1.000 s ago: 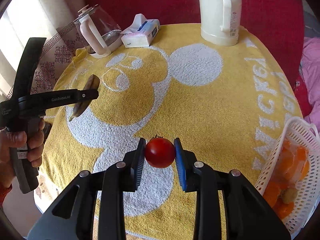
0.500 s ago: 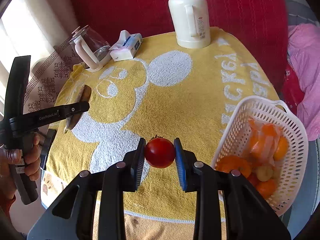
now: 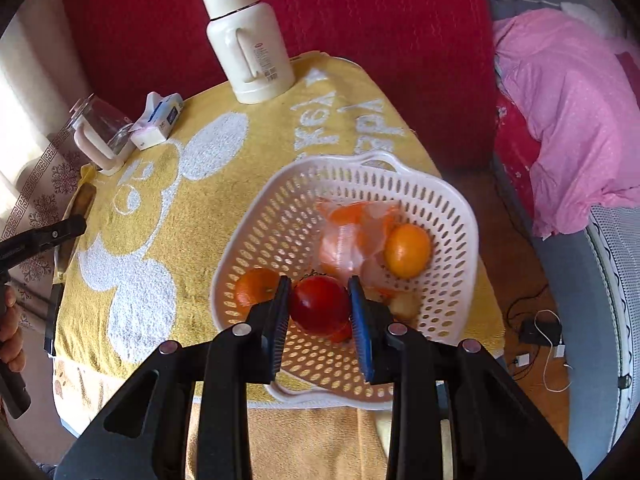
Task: Organize fruits
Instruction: 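Carry the tomato into the white basket and open the right tool while left carries the banana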
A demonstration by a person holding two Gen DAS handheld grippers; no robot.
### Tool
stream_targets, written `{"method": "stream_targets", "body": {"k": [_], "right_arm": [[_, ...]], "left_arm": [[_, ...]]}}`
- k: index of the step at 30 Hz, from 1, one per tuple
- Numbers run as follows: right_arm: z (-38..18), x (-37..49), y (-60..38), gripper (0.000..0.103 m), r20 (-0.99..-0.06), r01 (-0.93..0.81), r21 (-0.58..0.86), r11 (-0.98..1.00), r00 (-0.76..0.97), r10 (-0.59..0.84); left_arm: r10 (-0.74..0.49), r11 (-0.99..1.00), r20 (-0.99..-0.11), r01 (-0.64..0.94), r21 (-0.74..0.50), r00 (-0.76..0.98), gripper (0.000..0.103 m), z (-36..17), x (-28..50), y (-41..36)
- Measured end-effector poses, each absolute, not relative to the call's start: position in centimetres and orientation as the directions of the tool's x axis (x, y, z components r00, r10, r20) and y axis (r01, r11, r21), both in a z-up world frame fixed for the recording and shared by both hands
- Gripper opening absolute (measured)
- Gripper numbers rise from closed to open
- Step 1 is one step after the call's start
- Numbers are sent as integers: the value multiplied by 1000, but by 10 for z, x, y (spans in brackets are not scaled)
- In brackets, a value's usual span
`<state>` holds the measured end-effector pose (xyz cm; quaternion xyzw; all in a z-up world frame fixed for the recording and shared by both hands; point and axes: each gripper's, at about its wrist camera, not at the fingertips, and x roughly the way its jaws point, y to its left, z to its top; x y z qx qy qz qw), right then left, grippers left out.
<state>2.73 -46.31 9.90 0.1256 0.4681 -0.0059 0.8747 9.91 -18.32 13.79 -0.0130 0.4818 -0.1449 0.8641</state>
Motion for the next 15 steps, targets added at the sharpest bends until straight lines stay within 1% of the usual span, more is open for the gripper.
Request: {"method": "stream_targets", "body": {"k": [8,9,10,11,13,15], "right_arm": [[93,35,-493,30,-818,169,195,966,572,65],[93,36,-495,33,-818,173,196,965,571,64],[93,35,-497,45,-815,177,200,964,576,63],[94,33,-499,54,-809,180,207,962,584,65],[97,29,-502,59,-801,183,212,960,595,64],[98,25,-505,59,-799,187,217,958,598,64]], "left_arm": [[-281,949,-833,270,-165,477,33,138,87,-214],[-283,947,-834,275,-165,475,33,138,86,-218],[-286,946,-833,280,-165,473,33,139,84,-221],[-289,944,-833,286,-165,472,33,139,83,-224],[-296,940,-832,297,-167,469,33,140,80,-231],[-304,935,-831,311,-167,466,33,141,78,-238]]}}
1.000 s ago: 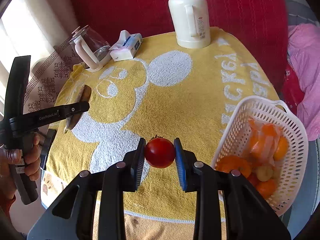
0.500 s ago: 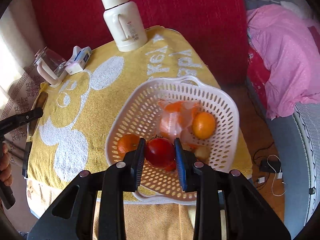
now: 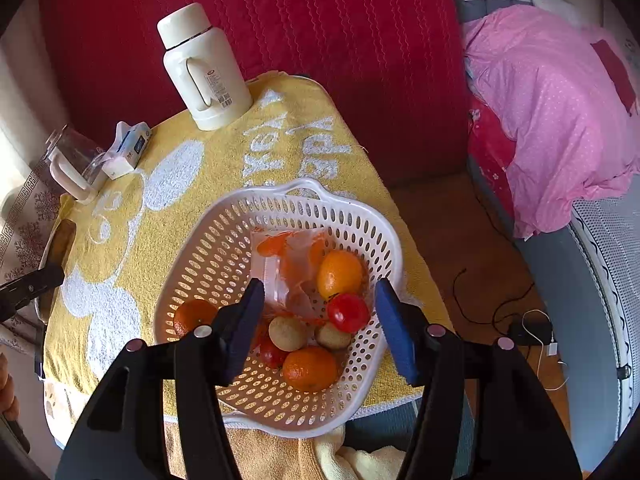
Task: Organize fruits
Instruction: 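Carry the tomato into the white basket and open the right tool while left carries the banana, then lower the banana into the white basket and open the left tool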
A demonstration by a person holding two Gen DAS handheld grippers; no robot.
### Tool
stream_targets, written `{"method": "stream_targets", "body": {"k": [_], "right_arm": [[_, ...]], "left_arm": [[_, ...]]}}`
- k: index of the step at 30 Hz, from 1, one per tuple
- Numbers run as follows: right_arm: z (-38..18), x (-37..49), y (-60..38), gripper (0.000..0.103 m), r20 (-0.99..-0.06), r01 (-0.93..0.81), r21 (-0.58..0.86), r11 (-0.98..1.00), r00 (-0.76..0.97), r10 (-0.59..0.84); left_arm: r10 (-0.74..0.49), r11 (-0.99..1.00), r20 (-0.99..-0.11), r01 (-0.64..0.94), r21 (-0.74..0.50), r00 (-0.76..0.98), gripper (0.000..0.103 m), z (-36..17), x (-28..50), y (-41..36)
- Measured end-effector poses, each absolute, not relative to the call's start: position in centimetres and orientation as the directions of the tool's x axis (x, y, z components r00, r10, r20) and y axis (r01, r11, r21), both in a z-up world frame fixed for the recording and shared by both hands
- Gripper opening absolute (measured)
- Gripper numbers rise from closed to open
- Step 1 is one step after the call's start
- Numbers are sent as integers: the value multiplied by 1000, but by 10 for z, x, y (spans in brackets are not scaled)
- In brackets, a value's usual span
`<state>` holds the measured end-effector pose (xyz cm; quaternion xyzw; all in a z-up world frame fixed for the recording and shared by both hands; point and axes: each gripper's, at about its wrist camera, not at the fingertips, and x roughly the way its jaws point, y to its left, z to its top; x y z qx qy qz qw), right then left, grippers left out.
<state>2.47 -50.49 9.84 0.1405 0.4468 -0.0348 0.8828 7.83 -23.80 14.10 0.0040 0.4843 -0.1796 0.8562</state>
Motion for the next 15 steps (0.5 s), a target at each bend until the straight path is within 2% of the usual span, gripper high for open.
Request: {"method": "stream_targets", "body": {"k": [5,8,15], "right_arm": [[101,7,-517,60,-795,217,229,949,605,53],[103,-5,-525,64,-791,240,234,942,611,41],[105,-26,-544,64,-789,290,248,924,614,19]], "left_arm": [[-327,920,-827,355,-167,457,33,144,77,-260],[-348,906,-825,386,-173,446,33,146,78,-276],[-385,862,-823,482,-158,418,33,144,82,-325]]}}
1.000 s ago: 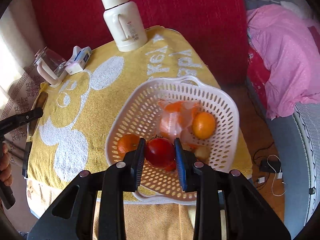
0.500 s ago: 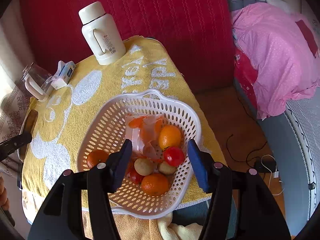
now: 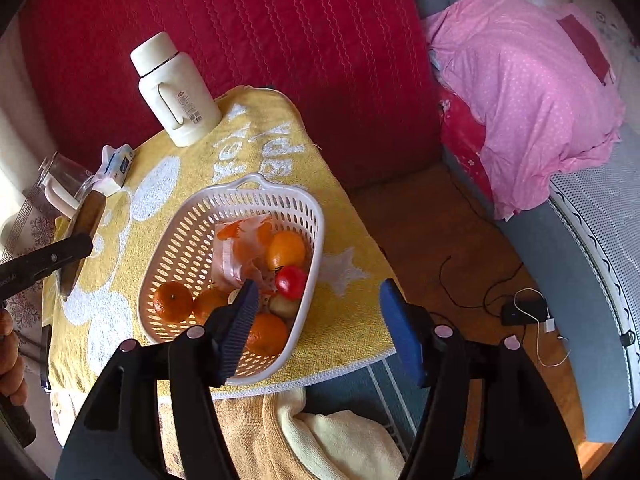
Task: Organize fruits
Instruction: 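Lower the banana into the white basket and open the left tool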
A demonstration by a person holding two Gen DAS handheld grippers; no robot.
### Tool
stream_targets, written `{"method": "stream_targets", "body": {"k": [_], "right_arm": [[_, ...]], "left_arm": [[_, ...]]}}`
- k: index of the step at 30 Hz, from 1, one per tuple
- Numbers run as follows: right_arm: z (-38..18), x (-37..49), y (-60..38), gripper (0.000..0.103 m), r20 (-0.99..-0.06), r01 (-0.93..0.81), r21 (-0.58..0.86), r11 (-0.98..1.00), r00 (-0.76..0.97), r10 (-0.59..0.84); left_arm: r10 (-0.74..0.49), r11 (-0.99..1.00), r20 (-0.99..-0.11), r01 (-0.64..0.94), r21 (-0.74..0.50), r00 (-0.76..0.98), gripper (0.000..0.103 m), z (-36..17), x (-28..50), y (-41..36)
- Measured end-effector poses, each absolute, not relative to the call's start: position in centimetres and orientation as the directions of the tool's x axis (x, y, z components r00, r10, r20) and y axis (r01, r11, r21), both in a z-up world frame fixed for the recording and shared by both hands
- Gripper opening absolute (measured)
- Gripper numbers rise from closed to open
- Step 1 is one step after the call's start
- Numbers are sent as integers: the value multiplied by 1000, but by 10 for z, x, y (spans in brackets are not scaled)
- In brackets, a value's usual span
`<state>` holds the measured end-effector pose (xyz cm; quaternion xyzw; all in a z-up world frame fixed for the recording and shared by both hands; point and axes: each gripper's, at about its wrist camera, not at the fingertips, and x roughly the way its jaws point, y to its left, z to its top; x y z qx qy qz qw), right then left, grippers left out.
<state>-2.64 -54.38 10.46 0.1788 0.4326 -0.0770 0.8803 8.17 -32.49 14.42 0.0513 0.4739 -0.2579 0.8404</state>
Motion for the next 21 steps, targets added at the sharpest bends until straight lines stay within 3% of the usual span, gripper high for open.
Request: {"method": "stream_targets", "body": {"k": [21], "right_arm": [[92,-43,-579,64,-812,373,254,892,583,-13]], "left_arm": [[-387,786,-869,603,-136,308,33,93,97,-414]]}}
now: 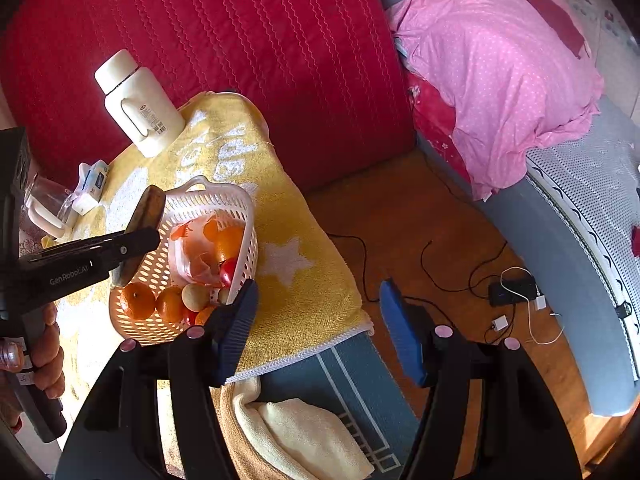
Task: Organize fruits
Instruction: 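Lower the banana into the white basket and open the left tool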
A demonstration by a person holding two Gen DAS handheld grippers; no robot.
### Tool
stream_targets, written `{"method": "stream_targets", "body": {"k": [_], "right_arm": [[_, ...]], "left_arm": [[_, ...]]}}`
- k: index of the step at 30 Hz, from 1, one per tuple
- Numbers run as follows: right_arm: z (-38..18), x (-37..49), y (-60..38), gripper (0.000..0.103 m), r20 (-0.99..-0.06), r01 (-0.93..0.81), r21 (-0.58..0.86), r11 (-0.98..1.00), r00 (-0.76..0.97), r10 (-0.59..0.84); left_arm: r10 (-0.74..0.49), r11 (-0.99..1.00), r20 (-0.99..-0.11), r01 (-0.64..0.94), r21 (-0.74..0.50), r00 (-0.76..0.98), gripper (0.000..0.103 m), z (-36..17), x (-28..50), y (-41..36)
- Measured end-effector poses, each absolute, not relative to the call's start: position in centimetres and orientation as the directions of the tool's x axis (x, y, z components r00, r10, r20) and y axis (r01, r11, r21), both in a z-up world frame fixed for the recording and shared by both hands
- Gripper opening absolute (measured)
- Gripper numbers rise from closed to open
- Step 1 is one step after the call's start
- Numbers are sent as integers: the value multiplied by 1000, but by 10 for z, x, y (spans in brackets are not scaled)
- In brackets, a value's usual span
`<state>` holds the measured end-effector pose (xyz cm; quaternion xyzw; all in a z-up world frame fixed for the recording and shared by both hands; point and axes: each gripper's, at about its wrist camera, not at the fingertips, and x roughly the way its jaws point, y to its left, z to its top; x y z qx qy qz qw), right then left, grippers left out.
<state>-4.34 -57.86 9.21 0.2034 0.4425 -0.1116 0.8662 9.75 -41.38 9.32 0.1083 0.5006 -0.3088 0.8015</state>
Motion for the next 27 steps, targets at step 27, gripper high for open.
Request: {"method": "stream_targets", "body": {"k": [27], "right_arm": [[91,-14,-557,64,-804,313,276,909,593,40]], "left_arm": [[-303,832,-868,553,-39,394,57,108,97,-367]]}}
